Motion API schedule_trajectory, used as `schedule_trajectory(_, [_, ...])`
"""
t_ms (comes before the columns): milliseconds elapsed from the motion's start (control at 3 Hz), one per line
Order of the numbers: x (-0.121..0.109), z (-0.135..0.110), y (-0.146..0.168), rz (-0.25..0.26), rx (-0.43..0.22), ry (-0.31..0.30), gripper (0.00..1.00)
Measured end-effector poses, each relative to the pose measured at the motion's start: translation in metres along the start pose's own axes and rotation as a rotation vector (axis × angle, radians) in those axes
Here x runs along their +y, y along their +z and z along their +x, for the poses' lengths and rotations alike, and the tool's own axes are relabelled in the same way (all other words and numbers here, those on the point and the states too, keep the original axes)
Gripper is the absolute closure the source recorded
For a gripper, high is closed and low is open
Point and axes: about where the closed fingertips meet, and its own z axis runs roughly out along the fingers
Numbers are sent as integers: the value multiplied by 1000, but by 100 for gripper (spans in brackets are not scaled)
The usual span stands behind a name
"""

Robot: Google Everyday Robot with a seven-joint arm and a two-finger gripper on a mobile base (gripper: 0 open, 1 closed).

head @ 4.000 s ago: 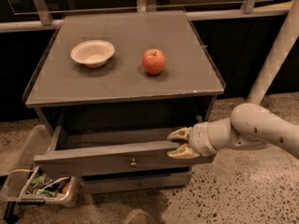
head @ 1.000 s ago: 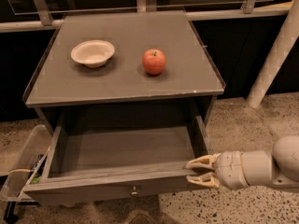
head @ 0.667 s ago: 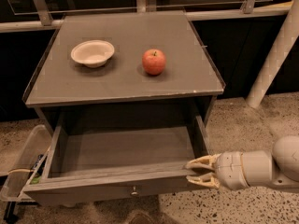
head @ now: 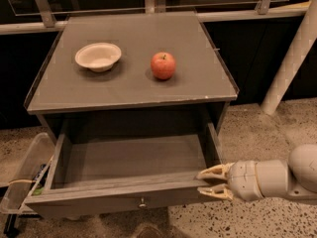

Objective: Open top drawer

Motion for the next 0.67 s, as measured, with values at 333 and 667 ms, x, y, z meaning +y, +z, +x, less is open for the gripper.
schedule_trajectory(333, [1, -1, 5, -15, -2, 9, 12])
schedule_trajectory(667, [5, 3, 12, -30, 1, 22, 14])
